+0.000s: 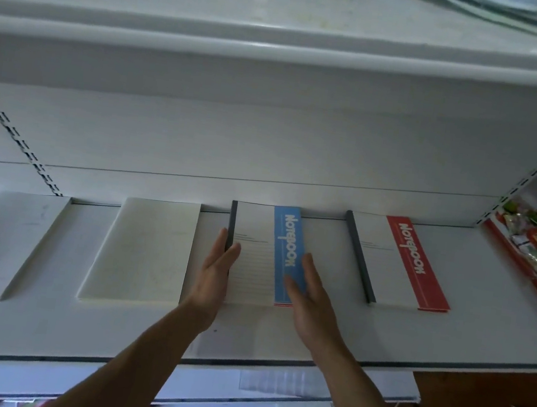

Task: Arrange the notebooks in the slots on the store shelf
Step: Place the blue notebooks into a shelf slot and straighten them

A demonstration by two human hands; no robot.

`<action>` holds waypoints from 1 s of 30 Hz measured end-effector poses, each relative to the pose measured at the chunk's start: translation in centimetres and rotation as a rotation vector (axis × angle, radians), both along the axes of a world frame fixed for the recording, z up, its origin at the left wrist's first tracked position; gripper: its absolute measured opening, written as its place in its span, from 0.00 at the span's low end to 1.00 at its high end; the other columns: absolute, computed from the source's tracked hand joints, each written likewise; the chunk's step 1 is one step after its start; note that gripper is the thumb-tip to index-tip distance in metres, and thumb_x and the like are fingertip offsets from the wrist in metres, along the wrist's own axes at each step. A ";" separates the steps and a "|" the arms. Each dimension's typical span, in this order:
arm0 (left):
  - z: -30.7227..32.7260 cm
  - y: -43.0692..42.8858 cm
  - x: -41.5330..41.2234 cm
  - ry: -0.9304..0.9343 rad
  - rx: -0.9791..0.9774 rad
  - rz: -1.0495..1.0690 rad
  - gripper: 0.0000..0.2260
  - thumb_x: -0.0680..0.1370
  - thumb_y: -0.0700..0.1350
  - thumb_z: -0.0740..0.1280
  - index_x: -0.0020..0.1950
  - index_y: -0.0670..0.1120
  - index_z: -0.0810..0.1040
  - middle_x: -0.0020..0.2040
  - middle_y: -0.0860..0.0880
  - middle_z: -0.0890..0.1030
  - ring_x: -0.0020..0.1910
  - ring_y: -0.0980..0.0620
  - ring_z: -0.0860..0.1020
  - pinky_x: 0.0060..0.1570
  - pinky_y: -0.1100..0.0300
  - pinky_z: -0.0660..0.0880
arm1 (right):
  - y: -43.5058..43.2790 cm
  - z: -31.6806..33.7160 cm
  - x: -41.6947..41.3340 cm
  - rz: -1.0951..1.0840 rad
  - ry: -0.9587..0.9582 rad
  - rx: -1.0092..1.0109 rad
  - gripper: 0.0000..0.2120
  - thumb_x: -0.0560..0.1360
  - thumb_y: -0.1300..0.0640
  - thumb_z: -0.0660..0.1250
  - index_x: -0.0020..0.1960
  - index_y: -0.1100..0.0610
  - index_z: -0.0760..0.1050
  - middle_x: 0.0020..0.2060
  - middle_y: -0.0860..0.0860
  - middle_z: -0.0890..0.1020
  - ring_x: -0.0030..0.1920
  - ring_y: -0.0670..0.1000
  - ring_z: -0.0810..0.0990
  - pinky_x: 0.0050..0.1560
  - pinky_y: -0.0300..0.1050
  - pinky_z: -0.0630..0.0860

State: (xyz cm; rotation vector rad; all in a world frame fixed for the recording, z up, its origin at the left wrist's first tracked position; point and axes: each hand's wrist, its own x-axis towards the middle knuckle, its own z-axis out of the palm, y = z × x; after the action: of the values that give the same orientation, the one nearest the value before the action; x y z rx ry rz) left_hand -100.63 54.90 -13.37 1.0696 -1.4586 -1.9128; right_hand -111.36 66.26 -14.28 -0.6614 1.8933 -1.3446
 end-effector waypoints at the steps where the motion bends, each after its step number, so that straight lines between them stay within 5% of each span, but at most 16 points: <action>1: 0.4 0.0 0.1 -0.009 -0.003 0.005 0.23 0.82 0.50 0.57 0.78 0.54 0.57 0.53 0.60 0.74 0.44 0.65 0.76 0.36 0.72 0.73 | 0.1 0.3 -0.2 0.000 0.026 0.016 0.26 0.82 0.50 0.57 0.77 0.47 0.52 0.71 0.46 0.67 0.62 0.44 0.72 0.53 0.28 0.70; 3: 1.1 0.1 0.4 -0.043 -0.011 0.012 0.24 0.82 0.49 0.57 0.78 0.52 0.56 0.56 0.59 0.74 0.45 0.66 0.76 0.38 0.75 0.73 | 0.3 1.0 -0.8 -0.001 0.103 0.038 0.19 0.82 0.52 0.57 0.72 0.49 0.64 0.64 0.46 0.75 0.51 0.39 0.77 0.39 0.24 0.71; 5: 2.0 0.3 1.0 -0.129 -0.100 -0.015 0.26 0.82 0.51 0.58 0.79 0.53 0.54 0.70 0.54 0.69 0.59 0.62 0.71 0.54 0.69 0.69 | 0.4 1.7 -1.2 -0.022 0.240 0.045 0.12 0.81 0.55 0.59 0.64 0.52 0.70 0.55 0.45 0.78 0.43 0.36 0.76 0.34 0.25 0.70; 7: 2.4 0.3 2.5 -0.249 -0.271 -0.027 0.25 0.82 0.52 0.60 0.78 0.55 0.57 0.75 0.54 0.63 0.69 0.57 0.64 0.63 0.61 0.62 | 0.1 2.6 -1.5 -0.062 0.381 0.051 0.14 0.81 0.56 0.60 0.66 0.54 0.71 0.56 0.44 0.76 0.47 0.39 0.75 0.36 0.25 0.69; 9: 3.0 0.1 4.8 -0.270 -0.366 -0.012 0.22 0.81 0.50 0.63 0.74 0.53 0.65 0.72 0.55 0.68 0.69 0.55 0.67 0.64 0.60 0.65 | -0.8 3.2 -1.2 -0.045 0.515 0.067 0.16 0.80 0.55 0.61 0.67 0.55 0.72 0.61 0.48 0.77 0.56 0.46 0.76 0.47 0.31 0.68; 12: 4.2 -1.1 9.5 -0.326 -0.493 0.023 0.11 0.80 0.46 0.66 0.62 0.53 0.75 0.56 0.56 0.81 0.56 0.55 0.79 0.57 0.60 0.74 | -3.4 4.3 0.9 0.126 0.681 0.149 0.16 0.80 0.54 0.62 0.66 0.54 0.73 0.64 0.50 0.77 0.62 0.51 0.76 0.56 0.38 0.68; 16: 6.2 -3.6 18.6 -0.639 -0.651 0.064 0.03 0.77 0.52 0.66 0.50 0.58 0.78 0.41 0.63 0.79 0.43 0.59 0.79 0.48 0.61 0.74 | -8.3 6.6 6.9 0.319 0.876 0.211 0.15 0.79 0.52 0.61 0.64 0.53 0.74 0.62 0.52 0.78 0.60 0.54 0.76 0.56 0.45 0.70; 30: 9.2 -7.9 62.8 -1.275 -0.702 0.420 0.10 0.77 0.56 0.60 0.53 0.54 0.77 0.49 0.54 0.82 0.49 0.49 0.80 0.46 0.57 0.76 | -25.6 9.6 51.7 0.863 0.933 -0.037 0.19 0.79 0.48 0.59 0.68 0.51 0.71 0.66 0.49 0.74 0.63 0.52 0.74 0.61 0.45 0.70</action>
State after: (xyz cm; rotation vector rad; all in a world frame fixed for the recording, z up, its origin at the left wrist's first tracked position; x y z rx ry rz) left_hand -37.87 47.03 -4.21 2.0734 -1.9850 -0.1886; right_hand -59.70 40.66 -4.72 -2.0835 1.7947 -0.5011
